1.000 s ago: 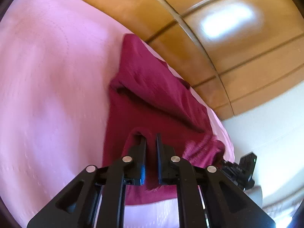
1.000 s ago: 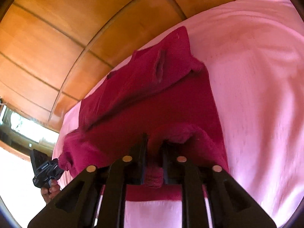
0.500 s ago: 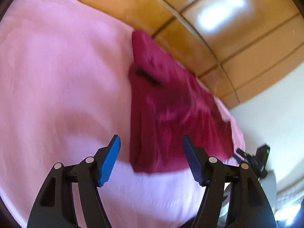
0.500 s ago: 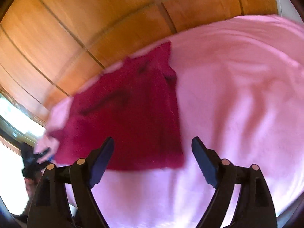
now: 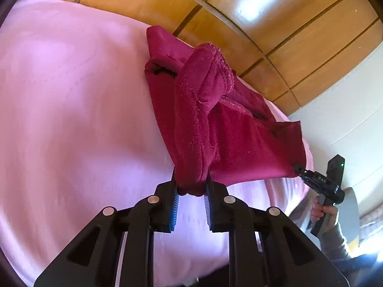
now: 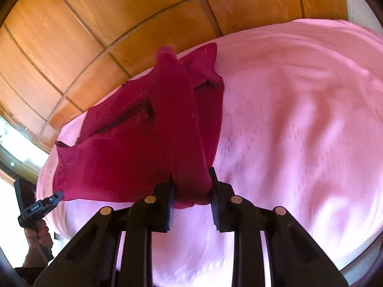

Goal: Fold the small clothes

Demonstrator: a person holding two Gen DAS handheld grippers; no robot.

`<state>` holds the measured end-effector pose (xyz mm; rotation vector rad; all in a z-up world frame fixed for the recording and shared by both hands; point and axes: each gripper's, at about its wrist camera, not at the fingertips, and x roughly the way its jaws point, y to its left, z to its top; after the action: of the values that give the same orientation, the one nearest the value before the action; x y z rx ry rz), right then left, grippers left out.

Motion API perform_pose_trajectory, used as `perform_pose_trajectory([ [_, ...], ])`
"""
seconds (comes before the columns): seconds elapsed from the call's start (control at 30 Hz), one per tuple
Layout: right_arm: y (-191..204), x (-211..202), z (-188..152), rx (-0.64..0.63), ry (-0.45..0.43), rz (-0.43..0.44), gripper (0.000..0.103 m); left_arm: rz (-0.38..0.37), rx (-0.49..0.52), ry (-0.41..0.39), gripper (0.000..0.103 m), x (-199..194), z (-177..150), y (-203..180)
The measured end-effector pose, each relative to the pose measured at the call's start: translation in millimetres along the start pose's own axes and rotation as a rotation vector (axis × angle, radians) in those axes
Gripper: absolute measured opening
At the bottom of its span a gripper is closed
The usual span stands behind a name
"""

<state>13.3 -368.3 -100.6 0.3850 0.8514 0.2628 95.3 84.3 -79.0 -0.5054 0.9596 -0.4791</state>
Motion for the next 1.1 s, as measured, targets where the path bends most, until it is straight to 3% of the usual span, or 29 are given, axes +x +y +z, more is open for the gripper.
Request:
perform_pose_trajectory([
  [0.27,-6.3,-19.0,-47.9,-0.023,0.143,-0.005,0.023,0.019,0.010,0.088,0.018,-29.6,-62.6,0.7],
  [0.3,-5.5,-21.0,-50.7,-0.036,0.153,-0.010,0.024,0.043,0.007,0.086,0.020,-32.8,-67.2,1.2],
  [0.33,-4.3,-22.5,-50.2,-0.049,0.150,-0.026,0.032,0.049,0.005,0.090,0.021,-33.3,-67.9,1.3],
  [0.43,-4.4,-26.5,-36.3,-0.052,0.091,-0.054,0.055,0.080,0.012,0.050,0.024,-36.1,-52.5,1.6],
  [0.53,0.2,-25.0,-19.4,-0.077,0.041,-0.086,0.056,0.088,0.019,0.007,0.024,-33.1,-29.9,5.3],
  [0.6,9.7,-19.2,-2.9,-0.127,-0.006,-0.129,0.057,0.101,0.033,-0.010,0.038,-24.8,-16.5,3.9],
  [0.7,18.6,-4.9,12.2,-0.177,-0.029,-0.161,0.056,0.082,0.043,-0.008,0.043,-9.0,0.6,2.0],
  [0.77,20.8,5.2,17.5,-0.199,-0.024,-0.173,0.049,0.062,0.046,-0.002,0.043,-1.1,6.8,0.5],
  [0.83,23.7,10.3,16.5,-0.224,-0.014,-0.179,0.028,0.070,0.076,-0.010,0.028,3.5,10.3,-5.3],
  [0.87,25.3,10.4,15.8,-0.234,-0.012,-0.184,0.014,0.073,0.092,-0.014,0.014,2.0,8.0,-7.9],
  [0.9,28.1,8.5,14.8,-0.249,-0.015,-0.194,0.008,0.076,0.102,-0.023,0.009,-0.9,6.3,-9.0],
  [1.1,34.3,-37.6,16.5,-0.236,-0.079,-0.137,0.007,0.030,0.098,-0.123,0.007,-43.6,-0.8,-14.4],
])
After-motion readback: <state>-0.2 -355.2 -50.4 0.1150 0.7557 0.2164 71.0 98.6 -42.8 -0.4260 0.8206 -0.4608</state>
